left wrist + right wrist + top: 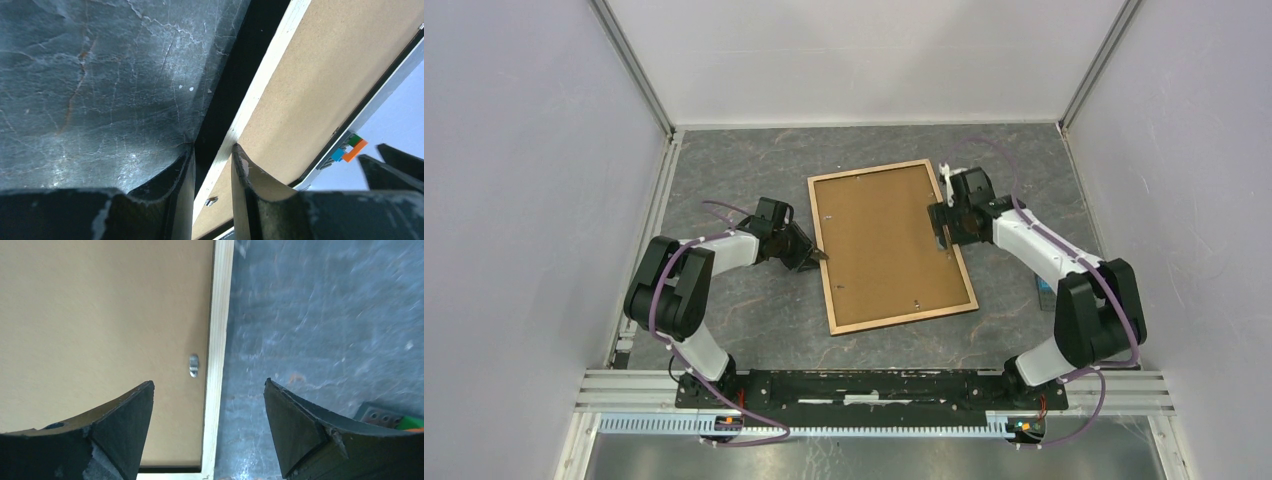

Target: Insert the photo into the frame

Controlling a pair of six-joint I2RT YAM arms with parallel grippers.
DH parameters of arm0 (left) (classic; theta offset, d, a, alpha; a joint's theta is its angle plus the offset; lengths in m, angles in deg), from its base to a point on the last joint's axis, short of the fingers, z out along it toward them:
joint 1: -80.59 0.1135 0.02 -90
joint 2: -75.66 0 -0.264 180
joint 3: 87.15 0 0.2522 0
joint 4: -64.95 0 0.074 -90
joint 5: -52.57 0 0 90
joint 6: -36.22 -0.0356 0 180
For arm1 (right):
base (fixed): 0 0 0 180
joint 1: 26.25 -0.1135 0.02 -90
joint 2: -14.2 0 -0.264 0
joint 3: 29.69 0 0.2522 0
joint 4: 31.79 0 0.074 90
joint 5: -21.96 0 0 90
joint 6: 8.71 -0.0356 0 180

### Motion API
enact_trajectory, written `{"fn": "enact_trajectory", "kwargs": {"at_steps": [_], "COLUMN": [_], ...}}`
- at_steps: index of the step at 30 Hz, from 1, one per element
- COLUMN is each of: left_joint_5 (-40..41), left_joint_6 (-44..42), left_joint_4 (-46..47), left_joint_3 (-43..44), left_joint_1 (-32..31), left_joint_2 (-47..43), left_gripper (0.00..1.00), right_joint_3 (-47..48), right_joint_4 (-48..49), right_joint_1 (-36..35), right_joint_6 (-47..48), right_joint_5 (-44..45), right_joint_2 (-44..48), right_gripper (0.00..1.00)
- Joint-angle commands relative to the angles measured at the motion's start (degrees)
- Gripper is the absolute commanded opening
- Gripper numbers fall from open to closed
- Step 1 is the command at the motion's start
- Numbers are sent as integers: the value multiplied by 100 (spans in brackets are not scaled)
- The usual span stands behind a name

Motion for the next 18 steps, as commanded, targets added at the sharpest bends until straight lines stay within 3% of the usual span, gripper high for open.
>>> {"fn": "enact_trajectory", "kwargs": {"at_steps": [1,11,18], "left_joint_5": [651,670,656], "left_joint_6": [-172,-150,-142], "left_joint_4": [-797,-754,-720], "left_joint_3": [-346,-452,-415], "left_joint_1": [1,0,0], "left_joint_2": [356,321,363], "left_gripper": [2,2,2], "right_joint_3": [-411,-846,-767], "right_joint_4": [431,1131,1078], "right_joint_1": [267,343,343], "right_joint_6": [-57,-877,-1253], "right_joint_5": [-364,-251,0], "right_joint_2": [-24,-264,-522], "right_gripper": [83,75,68]}}
